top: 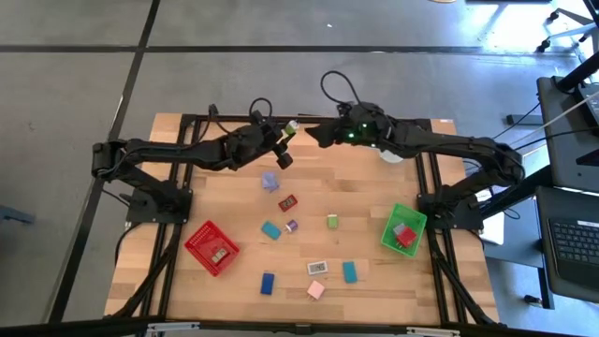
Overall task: Pick & Place Office items
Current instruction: Put the top green power adapter into the green bin
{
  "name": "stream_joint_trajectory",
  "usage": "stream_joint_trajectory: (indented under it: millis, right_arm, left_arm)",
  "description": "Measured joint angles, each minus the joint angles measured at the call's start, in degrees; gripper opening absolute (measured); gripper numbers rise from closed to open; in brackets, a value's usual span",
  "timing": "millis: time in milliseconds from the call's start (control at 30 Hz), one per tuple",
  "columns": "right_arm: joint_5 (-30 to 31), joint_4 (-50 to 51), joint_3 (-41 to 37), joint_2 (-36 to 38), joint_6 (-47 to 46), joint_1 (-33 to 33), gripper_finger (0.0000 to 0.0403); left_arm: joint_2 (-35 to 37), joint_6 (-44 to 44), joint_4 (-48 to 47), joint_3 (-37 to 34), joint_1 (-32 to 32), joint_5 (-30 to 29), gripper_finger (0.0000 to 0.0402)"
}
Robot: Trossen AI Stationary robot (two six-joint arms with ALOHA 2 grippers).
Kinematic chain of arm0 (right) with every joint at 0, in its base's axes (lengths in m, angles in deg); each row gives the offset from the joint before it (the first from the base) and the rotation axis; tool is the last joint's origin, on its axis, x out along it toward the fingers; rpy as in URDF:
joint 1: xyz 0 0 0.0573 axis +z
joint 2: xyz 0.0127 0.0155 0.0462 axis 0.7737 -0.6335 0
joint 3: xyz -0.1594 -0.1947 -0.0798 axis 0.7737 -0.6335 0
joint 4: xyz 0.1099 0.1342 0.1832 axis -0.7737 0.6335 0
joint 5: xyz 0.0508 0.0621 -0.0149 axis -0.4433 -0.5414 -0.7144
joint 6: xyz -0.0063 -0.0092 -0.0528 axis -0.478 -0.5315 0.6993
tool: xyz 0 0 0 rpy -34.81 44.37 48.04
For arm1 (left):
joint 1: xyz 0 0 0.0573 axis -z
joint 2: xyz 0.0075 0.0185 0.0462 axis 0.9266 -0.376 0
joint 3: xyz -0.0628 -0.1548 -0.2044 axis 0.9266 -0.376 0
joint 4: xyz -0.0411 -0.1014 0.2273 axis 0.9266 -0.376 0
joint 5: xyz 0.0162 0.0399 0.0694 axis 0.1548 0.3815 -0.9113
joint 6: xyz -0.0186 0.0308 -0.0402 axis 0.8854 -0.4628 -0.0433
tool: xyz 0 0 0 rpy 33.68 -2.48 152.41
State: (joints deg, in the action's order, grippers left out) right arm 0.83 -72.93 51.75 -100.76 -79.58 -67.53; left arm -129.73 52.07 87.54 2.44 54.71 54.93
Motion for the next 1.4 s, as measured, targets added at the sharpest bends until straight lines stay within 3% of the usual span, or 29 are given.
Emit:
stream_joint_trajectory:
  millis: [100,400,567,767,1100,1400]
  right_arm:
    - [-3.2,-3.8,0.0,-2.6,0.3,0.0,0.0362]
    - [-5.5,-15.8,0.0,-9.7,0.8,0.0,0.0362]
    - [-5.6,-14.9,0.0,-11.0,0.7,0.0,0.0352]
    - [-5.4,-15.0,0.0,-11.0,1.3,-0.3,0.029]
    - [-6.9,-16.9,0.0,-11.0,5.0,-0.6,0.0132]
    - [-8.1,-18.0,0.0,-11.0,5.9,-0.6,0.0127]
  left_arm:
    - [0.0,0.5,-0.6,0.0,0.5,0.0,0.0134]
    - [0.0,0.5,-0.7,0.0,2.0,0.4,0.0134]
    - [0.0,0.2,-0.7,0.0,2.0,-0.2,0.0134]
    - [0.0,-0.4,-0.8,0.0,2.0,-0.4,0.0134]
    - [-0.1,-0.6,-0.7,0.0,2.0,0.0,0.0135]
    - [0.0,-0.5,-0.4,0.0,2.0,-0.1,0.0166]
